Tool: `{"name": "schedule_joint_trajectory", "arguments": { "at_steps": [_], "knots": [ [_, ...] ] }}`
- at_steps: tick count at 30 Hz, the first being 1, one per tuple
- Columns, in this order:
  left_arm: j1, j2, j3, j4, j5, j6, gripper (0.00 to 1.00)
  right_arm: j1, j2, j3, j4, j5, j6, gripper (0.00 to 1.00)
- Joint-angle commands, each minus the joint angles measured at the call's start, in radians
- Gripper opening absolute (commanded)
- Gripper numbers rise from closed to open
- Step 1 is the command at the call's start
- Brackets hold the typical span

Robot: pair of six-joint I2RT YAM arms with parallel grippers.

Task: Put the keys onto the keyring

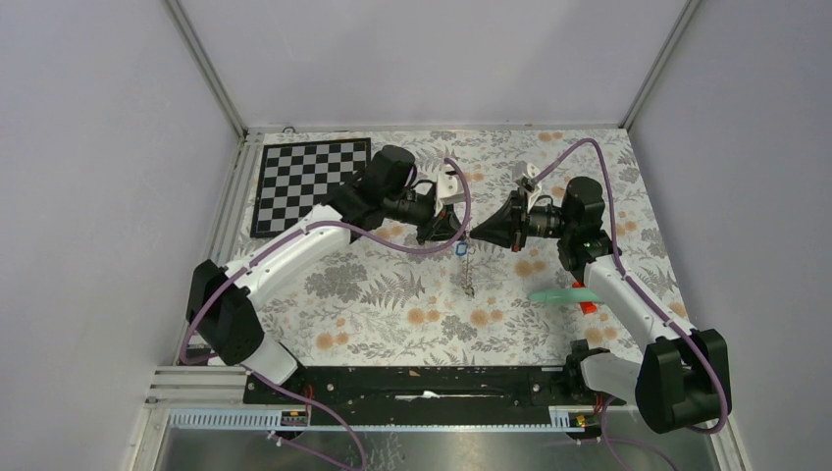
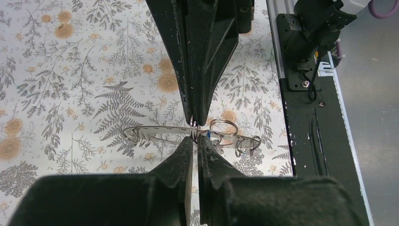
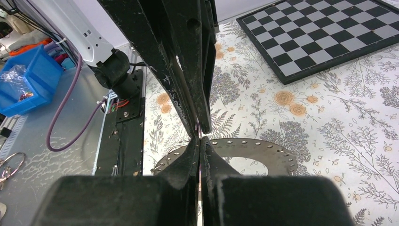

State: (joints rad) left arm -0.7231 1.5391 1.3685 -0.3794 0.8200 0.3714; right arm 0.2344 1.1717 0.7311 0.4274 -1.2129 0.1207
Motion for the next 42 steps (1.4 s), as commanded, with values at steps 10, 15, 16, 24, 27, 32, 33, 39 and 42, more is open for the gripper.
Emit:
{"name": "schedule_joint_trajectory", "arguments": {
  "at_steps": [10, 15, 16, 24, 27, 32, 33, 39, 42],
  "knots": [
    [0.001, -0.014, 0.015, 0.099, 0.014, -0.069, 0.00, 0.002, -0.040, 0.029, -0.063, 0.023, -0.104, 0.09],
    [-0.002, -0.036, 0.012, 0.037, -0.095, 0.005, 0.00, 0.002, -0.057, 0.073, -0.212, 0.030, -0.231, 0.36],
    [-0.004, -0.038, 0.015, 0.018, -0.127, 0.022, 0.00, 0.002, -0.061, 0.084, -0.247, 0.031, -0.262, 0.41],
    [-0.053, -0.082, -0.014, -0.013, -0.220, 0.063, 0.00, 0.002, -0.076, 0.102, -0.324, 0.037, -0.349, 0.49],
    [-0.076, -0.090, -0.011, -0.013, -0.230, 0.050, 0.00, 0.002, -0.075, 0.090, -0.299, 0.035, -0.335, 0.48],
    [-0.101, -0.097, -0.008, -0.013, -0.253, 0.032, 0.00, 0.005, -0.067, 0.056, -0.216, 0.017, -0.266, 0.46],
    [-0.105, -0.098, -0.009, -0.013, -0.262, 0.032, 0.00, 0.006, -0.065, 0.053, -0.204, 0.016, -0.259, 0.45],
    [-0.111, -0.096, -0.007, -0.013, -0.282, 0.028, 0.00, 0.014, -0.055, 0.047, -0.187, 0.012, -0.243, 0.40],
    [-0.111, -0.091, -0.005, -0.013, -0.285, 0.025, 0.00, 0.018, -0.049, 0.041, -0.174, 0.010, -0.230, 0.39]
  ]
}}
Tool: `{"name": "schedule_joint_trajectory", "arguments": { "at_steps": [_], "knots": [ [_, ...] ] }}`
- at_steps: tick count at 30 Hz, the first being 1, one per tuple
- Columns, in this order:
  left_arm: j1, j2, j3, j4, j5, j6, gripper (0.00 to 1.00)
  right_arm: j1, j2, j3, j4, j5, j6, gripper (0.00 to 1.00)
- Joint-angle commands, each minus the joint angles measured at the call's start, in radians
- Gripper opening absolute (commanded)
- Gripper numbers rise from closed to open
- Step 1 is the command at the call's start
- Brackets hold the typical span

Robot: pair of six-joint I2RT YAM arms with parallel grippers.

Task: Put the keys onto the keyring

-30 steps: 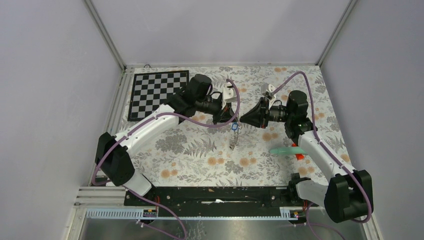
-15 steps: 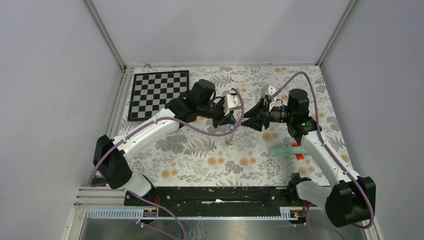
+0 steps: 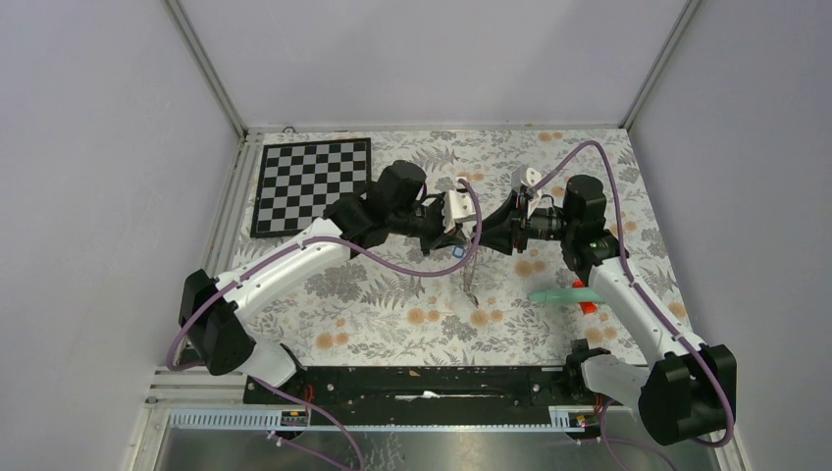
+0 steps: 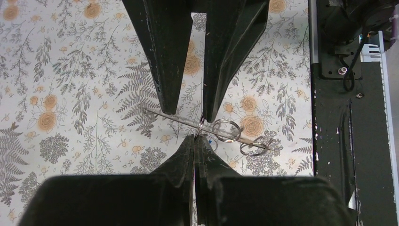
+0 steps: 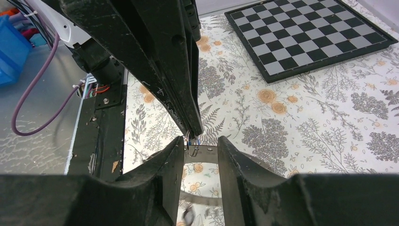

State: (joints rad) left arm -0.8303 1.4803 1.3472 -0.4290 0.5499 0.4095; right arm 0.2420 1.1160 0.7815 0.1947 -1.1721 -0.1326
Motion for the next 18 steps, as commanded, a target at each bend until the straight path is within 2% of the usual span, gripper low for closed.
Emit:
{"name": "schedule_joint_trajectory", "arguments": {
  "at_steps": [1, 10, 18],
  "knots": [
    [-0.004, -0.030, 0.019, 0.036, -0.017, -0.013, 0.00, 0.014, 0.009, -0.011, 0.060, -0.029, 0.025, 0.39],
    [-0.007, -0.025, 0.022, 0.036, -0.016, -0.018, 0.00, 0.036, 0.028, -0.010, 0.064, -0.009, 0.028, 0.38],
    [-0.012, -0.018, 0.015, 0.036, -0.012, -0.015, 0.00, 0.043, 0.032, -0.004, 0.060, 0.006, 0.031, 0.30]
  ]
}}
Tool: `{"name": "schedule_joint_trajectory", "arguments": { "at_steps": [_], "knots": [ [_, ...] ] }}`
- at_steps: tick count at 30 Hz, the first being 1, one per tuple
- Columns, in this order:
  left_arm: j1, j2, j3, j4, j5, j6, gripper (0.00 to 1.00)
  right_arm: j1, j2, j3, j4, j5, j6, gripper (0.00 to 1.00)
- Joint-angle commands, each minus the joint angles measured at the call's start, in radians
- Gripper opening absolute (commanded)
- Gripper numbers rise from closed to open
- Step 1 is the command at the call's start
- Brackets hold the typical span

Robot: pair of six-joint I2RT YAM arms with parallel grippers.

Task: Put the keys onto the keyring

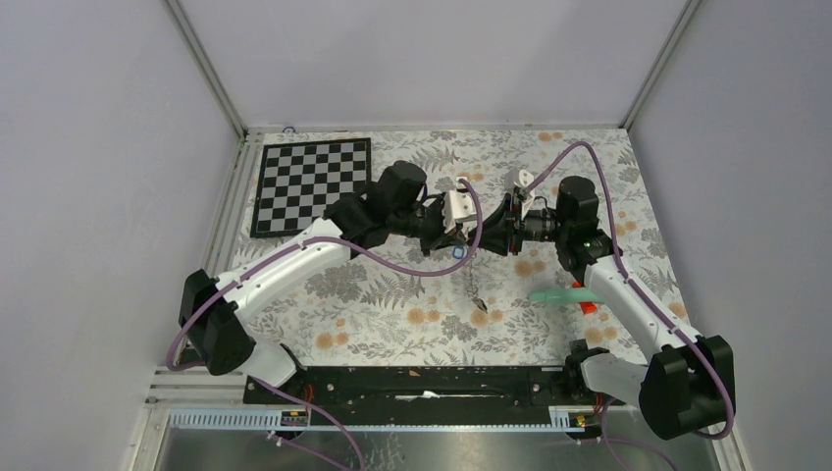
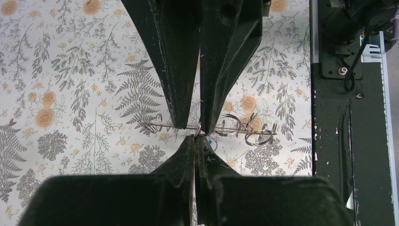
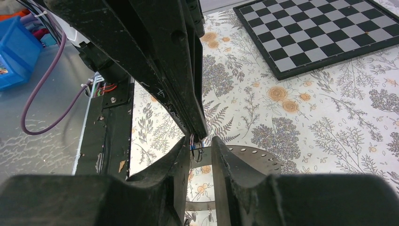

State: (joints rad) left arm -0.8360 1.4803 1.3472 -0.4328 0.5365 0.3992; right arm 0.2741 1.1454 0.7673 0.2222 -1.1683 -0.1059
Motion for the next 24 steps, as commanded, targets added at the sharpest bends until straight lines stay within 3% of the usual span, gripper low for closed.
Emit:
{"name": "schedule_joint_trajectory", "arguments": {
  "at_steps": [1, 5, 8, 14, 19, 24],
  "knots": [
    [-0.006, -0.017, 0.016, 0.040, 0.001, -0.005, 0.00, 0.013, 0.004, 0.012, 0.032, 0.002, 0.004, 0.29],
    [-0.008, -0.017, 0.016, 0.040, 0.001, -0.005, 0.00, 0.019, 0.010, 0.013, 0.031, 0.002, 0.004, 0.20],
    [-0.007, -0.020, 0.017, 0.039, 0.010, -0.007, 0.00, 0.020, 0.016, 0.020, 0.034, -0.003, 0.010, 0.01],
    [0.050, -0.031, 0.014, 0.064, 0.149, -0.053, 0.00, 0.020, 0.000, 0.020, 0.194, -0.014, 0.162, 0.00],
    [0.142, -0.051, -0.029, 0.166, 0.347, -0.146, 0.14, 0.018, 0.018, 0.026, 0.369, -0.044, 0.342, 0.00],
    [0.146, -0.036, -0.029, 0.195, 0.378, -0.167, 0.15, 0.017, 0.040, 0.030, 0.502, -0.052, 0.458, 0.00]
  ]
}}
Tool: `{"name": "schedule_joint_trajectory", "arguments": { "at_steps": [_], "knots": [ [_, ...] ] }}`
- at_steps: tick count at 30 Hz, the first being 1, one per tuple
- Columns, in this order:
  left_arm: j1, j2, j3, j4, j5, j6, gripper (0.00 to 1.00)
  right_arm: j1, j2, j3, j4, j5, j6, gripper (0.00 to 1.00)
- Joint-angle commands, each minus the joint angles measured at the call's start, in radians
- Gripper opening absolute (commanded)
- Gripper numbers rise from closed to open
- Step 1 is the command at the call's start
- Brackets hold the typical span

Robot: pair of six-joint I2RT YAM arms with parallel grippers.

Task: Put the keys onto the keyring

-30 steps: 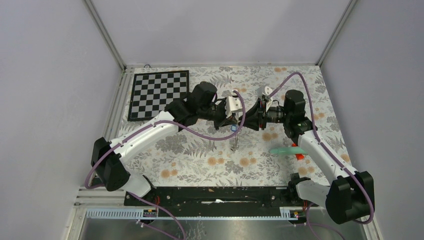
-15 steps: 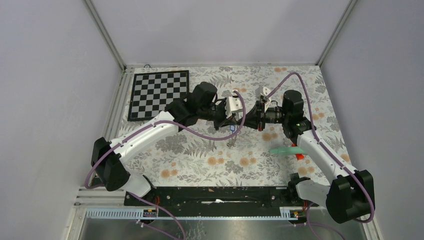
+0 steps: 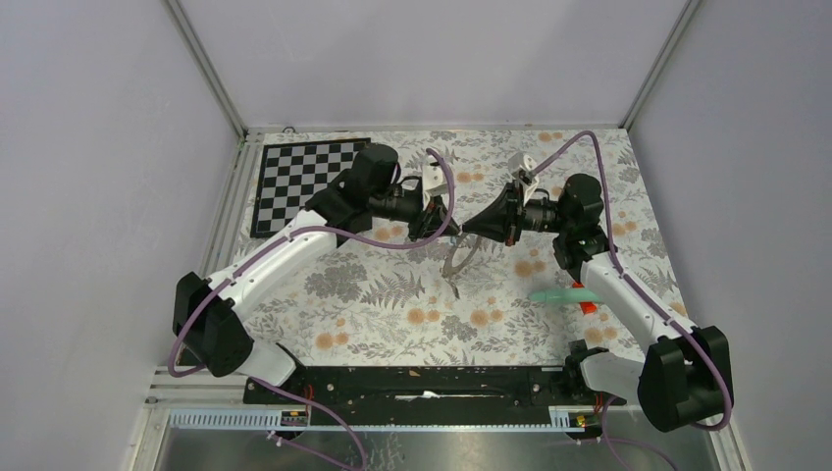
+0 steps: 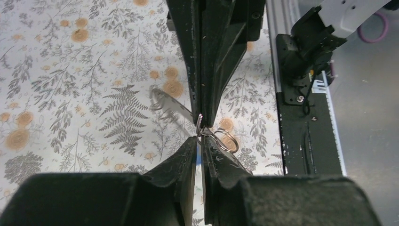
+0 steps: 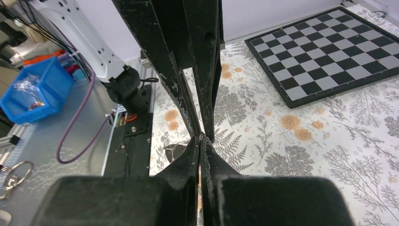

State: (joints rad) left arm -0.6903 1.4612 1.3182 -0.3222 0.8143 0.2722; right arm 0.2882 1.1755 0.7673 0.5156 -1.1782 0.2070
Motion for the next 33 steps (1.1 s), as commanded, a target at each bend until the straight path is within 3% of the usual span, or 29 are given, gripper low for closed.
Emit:
{"name": "schedule_joint_trajectory", "arguments": {
  "at_steps": [1, 13, 25, 33],
  "knots": [
    [0.000, -0.011, 0.003, 0.084, 0.104, -0.044, 0.15, 0.003, 0.011, 0.029, 0.225, -0.045, 0.160, 0.00],
    [0.002, 0.009, -0.003, 0.111, 0.108, -0.064, 0.12, 0.003, 0.014, 0.011, 0.267, -0.045, 0.194, 0.00],
    [0.020, -0.042, -0.006, 0.074, 0.079, 0.018, 0.39, -0.001, -0.001, -0.024, 0.276, -0.061, 0.173, 0.00],
    [0.041, -0.065, -0.002, 0.032, 0.097, 0.080, 0.39, -0.004, -0.005, -0.022, 0.274, -0.069, 0.171, 0.00]
  ]
}}
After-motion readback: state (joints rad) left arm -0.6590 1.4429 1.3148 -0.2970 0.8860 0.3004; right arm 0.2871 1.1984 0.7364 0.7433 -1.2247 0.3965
